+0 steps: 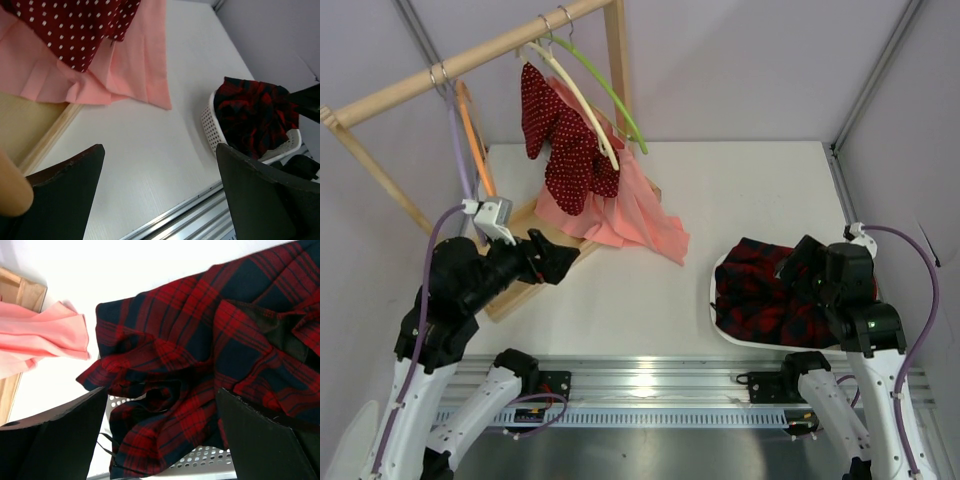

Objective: Place the skirt on the hanger

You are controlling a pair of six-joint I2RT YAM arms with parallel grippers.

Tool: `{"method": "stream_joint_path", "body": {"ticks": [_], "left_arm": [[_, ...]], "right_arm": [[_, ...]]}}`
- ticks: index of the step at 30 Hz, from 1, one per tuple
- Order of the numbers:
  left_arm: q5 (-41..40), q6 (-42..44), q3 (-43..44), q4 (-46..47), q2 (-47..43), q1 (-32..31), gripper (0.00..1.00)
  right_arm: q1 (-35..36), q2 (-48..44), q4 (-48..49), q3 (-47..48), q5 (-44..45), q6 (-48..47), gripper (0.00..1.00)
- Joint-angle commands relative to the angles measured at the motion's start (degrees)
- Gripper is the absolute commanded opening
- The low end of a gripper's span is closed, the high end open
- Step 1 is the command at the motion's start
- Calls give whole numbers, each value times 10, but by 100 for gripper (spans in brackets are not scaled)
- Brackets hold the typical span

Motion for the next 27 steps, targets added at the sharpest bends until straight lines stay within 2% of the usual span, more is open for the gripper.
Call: {"method": "stream_joint_path", "body": {"ticks": [1, 5, 10, 13, 16, 19, 20, 21, 23, 25, 27], "left_arm": [[111, 32, 34, -2, 5, -3, 98], [139, 10, 1, 25, -6, -10, 97], [155, -17, -54, 68, -22, -34, 96], [151, -44, -86, 106, -26, -69, 96], [131, -56, -120, 157, -14, -129, 95], [83, -67, -174, 218, 7, -195, 95], [76, -70, -193, 233, 14, -222, 95], [69, -75, -206, 248, 22, -232, 95], [46, -83, -223, 289, 43, -264, 95], [22, -78, -236, 305, 58, -280, 95], [6, -73, -241, 322, 88, -288, 95]], "right_arm": [[-1, 8, -3, -4, 23, 32, 99], [-1, 13, 0, -18, 24, 89, 98], [-2, -6, 63, -85, 21, 137, 98], [-1, 0, 91, -118, 9, 162, 96], [-1, 6, 127, -145, -18, 164, 93], [0, 16, 191, -154, -67, 137, 90], [2, 19, 215, -157, -115, 109, 90], [5, 22, 267, -160, -141, 93, 90], [16, 36, 297, -150, -178, 72, 89], [52, 62, 306, -119, -167, 25, 88], [105, 84, 290, -96, -111, -8, 88]]}}
